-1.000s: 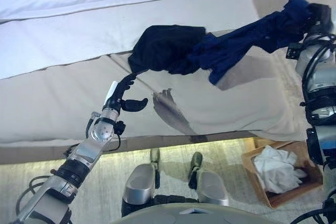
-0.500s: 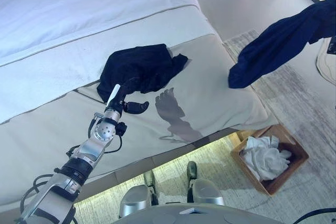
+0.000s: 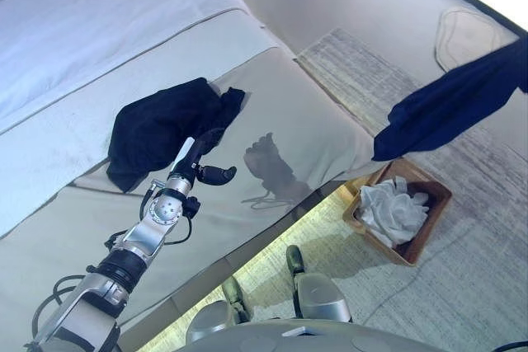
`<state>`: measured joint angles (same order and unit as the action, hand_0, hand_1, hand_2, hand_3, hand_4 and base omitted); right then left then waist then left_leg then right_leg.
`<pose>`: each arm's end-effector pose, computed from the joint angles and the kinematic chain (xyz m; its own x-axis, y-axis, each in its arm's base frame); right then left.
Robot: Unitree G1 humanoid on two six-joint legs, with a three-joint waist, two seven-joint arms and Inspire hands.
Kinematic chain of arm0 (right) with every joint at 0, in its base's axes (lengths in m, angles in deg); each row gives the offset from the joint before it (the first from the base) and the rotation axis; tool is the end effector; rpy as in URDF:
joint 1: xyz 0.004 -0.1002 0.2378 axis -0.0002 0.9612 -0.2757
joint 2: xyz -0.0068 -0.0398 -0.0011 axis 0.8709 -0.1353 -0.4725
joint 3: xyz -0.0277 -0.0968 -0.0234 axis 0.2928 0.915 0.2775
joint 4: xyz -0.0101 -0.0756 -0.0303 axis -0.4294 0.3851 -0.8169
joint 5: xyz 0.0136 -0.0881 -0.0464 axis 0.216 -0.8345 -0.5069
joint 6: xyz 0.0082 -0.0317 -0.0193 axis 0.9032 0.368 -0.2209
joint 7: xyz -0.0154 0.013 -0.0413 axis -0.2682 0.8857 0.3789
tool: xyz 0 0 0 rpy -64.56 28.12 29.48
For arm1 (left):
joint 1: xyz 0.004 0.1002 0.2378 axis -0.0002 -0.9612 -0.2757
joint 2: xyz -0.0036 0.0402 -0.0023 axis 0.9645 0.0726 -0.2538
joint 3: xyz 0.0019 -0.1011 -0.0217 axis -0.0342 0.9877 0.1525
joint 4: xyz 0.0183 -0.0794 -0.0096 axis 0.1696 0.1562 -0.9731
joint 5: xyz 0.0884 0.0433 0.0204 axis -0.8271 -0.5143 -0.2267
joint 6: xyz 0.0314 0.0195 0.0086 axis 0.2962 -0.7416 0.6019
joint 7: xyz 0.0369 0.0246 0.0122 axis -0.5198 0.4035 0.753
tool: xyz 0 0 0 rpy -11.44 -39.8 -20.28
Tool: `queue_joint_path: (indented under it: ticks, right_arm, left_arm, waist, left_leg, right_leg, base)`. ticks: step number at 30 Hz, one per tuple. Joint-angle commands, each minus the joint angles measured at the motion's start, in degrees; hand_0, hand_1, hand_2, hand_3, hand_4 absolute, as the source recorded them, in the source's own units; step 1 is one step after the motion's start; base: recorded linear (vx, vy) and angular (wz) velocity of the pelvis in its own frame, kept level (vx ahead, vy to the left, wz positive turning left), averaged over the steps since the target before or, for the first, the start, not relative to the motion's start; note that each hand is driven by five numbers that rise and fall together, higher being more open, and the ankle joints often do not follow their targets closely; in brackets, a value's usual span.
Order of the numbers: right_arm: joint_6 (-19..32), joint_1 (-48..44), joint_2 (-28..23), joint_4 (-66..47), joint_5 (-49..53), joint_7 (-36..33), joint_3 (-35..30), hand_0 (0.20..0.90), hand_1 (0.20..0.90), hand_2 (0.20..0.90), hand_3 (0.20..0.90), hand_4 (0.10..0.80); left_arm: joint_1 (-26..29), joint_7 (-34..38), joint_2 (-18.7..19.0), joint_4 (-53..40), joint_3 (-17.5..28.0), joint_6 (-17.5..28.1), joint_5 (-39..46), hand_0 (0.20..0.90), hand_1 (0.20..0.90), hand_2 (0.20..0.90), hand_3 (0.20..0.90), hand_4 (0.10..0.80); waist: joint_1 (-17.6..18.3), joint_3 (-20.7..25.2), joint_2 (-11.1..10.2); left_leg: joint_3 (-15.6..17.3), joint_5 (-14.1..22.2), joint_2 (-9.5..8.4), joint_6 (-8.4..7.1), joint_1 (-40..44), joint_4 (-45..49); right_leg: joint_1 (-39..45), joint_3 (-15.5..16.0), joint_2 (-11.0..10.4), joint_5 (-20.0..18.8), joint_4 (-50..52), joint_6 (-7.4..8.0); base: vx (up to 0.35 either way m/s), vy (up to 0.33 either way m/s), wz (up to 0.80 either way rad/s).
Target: Pick up the clothes from the bed and place them into the basket
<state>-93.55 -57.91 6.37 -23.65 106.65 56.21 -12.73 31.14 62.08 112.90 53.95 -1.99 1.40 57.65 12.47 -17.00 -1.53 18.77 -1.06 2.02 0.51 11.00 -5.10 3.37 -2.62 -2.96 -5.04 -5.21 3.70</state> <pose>0.2332 -0.3968 0.2222 0.6401 -0.7326 0.2314 0.7507 0.5324 -0.3911 0.2395 0.1982 0.0264 0.9765 -0.1242 -0.1762 0.1969 0.8462 0.4952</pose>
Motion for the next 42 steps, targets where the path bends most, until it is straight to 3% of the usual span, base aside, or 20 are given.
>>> queue_joint_path:
  ticks: [1, 14, 21, 34, 35, 36, 42]
  right_arm:
    - [5.48, 0.12, -5.96, -1.38, -0.49, -0.22, -0.96, 0.300, 0.300, 0.300, 0.200, 0.100]
    - [4.75, 4.64, 0.42, 5.48, -2.26, 2.00, 0.00, 0.300, 0.300, 0.300, 0.200, 0.100]
    - [6.22, 3.64, 1.17, 6.93, -3.17, 3.94, 2.20, 0.300, 0.300, 0.300, 0.200, 0.100]
    - [4.27, 3.84, 2.82, 9.28, -8.86, 2.47, 3.94, 0.300, 0.300, 0.300, 0.200, 0.100]
    - [4.69, 4.07, 2.96, 10.15, -8.16, 2.59, 4.29, 0.559, 0.559, 0.559, 0.502, 0.402]
    - [5.21, 4.31, 3.21, 11.00, -7.93, 2.48, 4.47, 0.900, 0.900, 0.900, 0.900, 0.800]
    - [6.43, 5.79, 4.12, 14.40, -10.47, 2.84, 5.69, 0.900, 0.900, 0.900, 0.900, 0.800]
  left_arm:
    - [1.93, 0.40, -1.20, 0.78, -2.14, 5.92, -1.92, 0.900, 0.900, 0.900, 0.900, 0.800]
    - [3.10, -1.22, -1.30, 0.62, -4.03, 3.51, -1.81, 0.900, 0.900, 0.900, 0.900, 0.800]
    - [3.39, -1.28, -2.27, 0.56, -4.79, 4.17, -1.32, 0.900, 0.900, 0.900, 0.900, 0.800]
    - [2.77, -0.90, -2.46, -0.22, -4.93, 5.31, -1.92, 0.900, 0.900, 0.900, 0.900, 0.800]
    - [2.77, -0.64, -2.51, -0.61, -5.00, 5.52, -1.86, 0.900, 0.900, 0.900, 0.900, 0.800]
    - [2.76, -0.52, -2.49, -1.11, -5.03, 5.42, -1.85, 0.900, 0.900, 0.900, 0.900, 0.800]
    - [2.89, -0.18, -2.08, -2.40, -4.91, 5.14, -1.48, 0.900, 0.900, 0.900, 0.900, 0.800]
  waist:
    - [0.26, 11.45, -1.16]
    - [2.02, 10.16, 2.25]
    - [2.44, 8.60, 5.10]
    - [2.51, 6.07, 7.58]
    - [2.43, 5.77, 7.81]
    - [2.33, 5.57, 7.96]
    - [1.56, 5.35, 7.99]
  left_leg:
    - [-1.82, 4.34, 2.66, -2.51, -1.11, 1.53]
    - [0.52, 4.41, 3.31, -3.59, -0.97, 1.19]
    - [0.61, 4.08, 3.11, -4.39, -1.60, 1.24]
    - [0.72, 3.29, 3.11, -5.13, -3.23, 0.96]
    - [0.63, 3.08, 3.07, -5.14, -3.45, 0.78]
    - [0.54, 3.00, 3.02, -5.12, -3.57, 0.72]
    - [0.24, 2.74, 3.01, -5.16, -3.71, 0.51]
  right_leg:
    - [-2.22, -1.91, 2.22, 1.55, 2.86, 1.40]
    - [-3.50, -2.10, 2.29, 0.73, 1.71, 1.49]
    - [-4.24, -1.63, 2.11, 0.68, 1.22, 1.33]
    - [-5.80, -1.17, 2.00, 0.70, 0.98, 1.42]
    - [-5.98, -1.11, 1.95, 0.66, 0.95, 1.43]
    - [-6.02, -0.99, 1.90, 0.66, 0.91, 1.42]
    - [-5.74, -0.07, 1.66, 0.71, 0.81, 1.43]
  base:
    - [-0.015, -0.046, -0.20]
    - [-0.001, -0.073, -0.10]
    - [-0.042, -0.042, -0.01]
    - [-0.024, -0.046, 0.03]
    - [-0.046, -0.003, 0.06]
    - [-0.028, -0.008, 0.05]
    - [-0.004, -0.004, 0.01]
